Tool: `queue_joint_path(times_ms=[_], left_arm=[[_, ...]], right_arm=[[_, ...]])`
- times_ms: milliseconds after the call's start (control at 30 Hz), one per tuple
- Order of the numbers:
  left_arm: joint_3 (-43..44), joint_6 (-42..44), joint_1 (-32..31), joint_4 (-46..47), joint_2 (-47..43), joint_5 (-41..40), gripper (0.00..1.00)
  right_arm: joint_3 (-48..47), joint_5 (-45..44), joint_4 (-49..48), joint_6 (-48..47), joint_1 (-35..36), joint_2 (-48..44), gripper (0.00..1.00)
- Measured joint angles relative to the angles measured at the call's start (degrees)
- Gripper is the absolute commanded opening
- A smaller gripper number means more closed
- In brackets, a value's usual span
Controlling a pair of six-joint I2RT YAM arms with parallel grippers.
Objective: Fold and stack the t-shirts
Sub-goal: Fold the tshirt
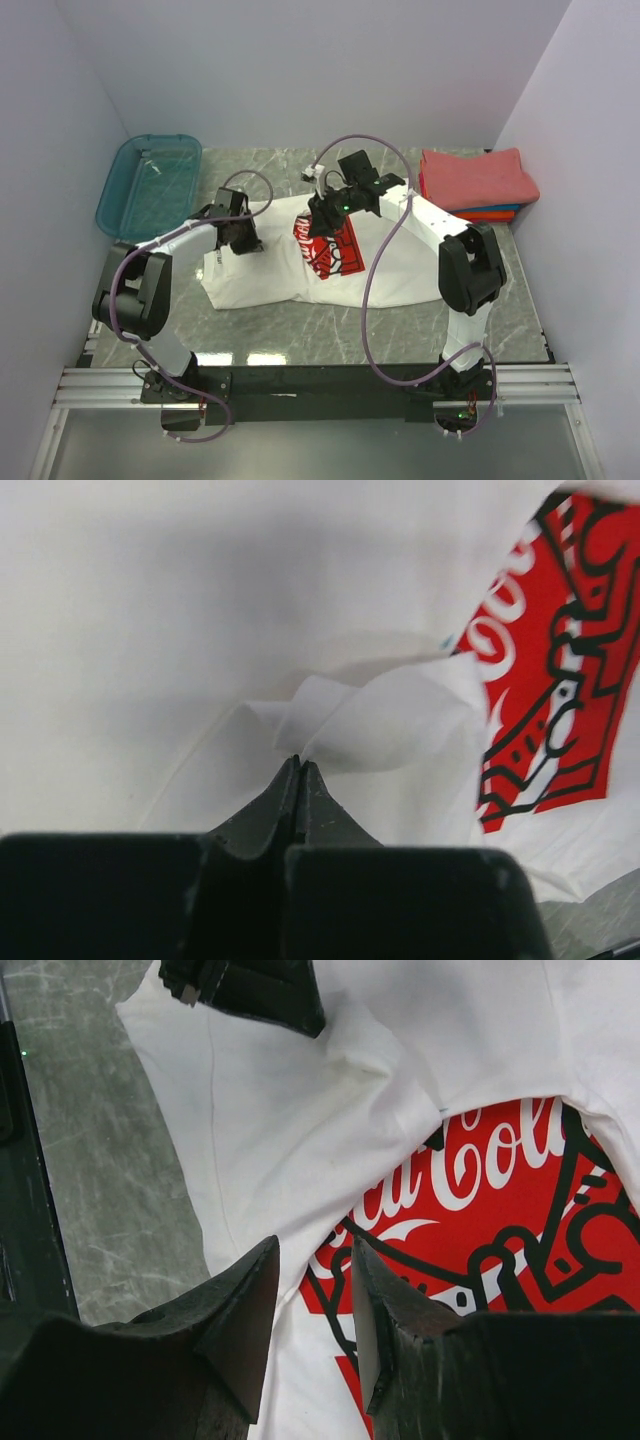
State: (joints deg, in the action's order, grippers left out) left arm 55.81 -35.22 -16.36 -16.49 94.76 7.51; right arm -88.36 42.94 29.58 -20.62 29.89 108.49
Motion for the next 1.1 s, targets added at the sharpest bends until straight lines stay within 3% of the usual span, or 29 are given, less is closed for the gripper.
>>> queue_joint_path(times_ms=[433,500,600,633,667,900,1100], left_arm=[[17.8,4.5,1.4,-4.4,7.9,-4.9,0.03],[19.4,5.1,1.5,-5.7,9.9,-5.5,0.15],[21.4,6.1,1.5,-7.4,12.2,-7.4,0.51],[21.8,6.6,1.5,-7.8,12.5,-8.1,0.67],[21.8,6.7,1.5,-8.1,12.6,-8.9,0.71],[17.7,7.2,1.7,-7.3,6.8,-11.3,0.74],[12.6,7.6,3.9,-3.6,1.0,-2.9,0.64]], right_arm=[[0.5,0.0,0.0,0.0,-1.5,-1.6,0.42],[0.5,0.0,0.0,0.0,-1.6,-1.7,0.42],[0.5,0.0,0.1,0.0,-1.7,-1.7,0.43],[0.5,0.0,0.1,-0.1,-1.7,-1.7,0.42],[0.5,0.0,0.1,-0.1,-1.7,-1.7,0.42],[0.5,-0.2,1.1,-1.7,-1.9,-1.9,0.43],[1.0,-0.7,3.8,-4.2,-4.1,-4.5,0.43]])
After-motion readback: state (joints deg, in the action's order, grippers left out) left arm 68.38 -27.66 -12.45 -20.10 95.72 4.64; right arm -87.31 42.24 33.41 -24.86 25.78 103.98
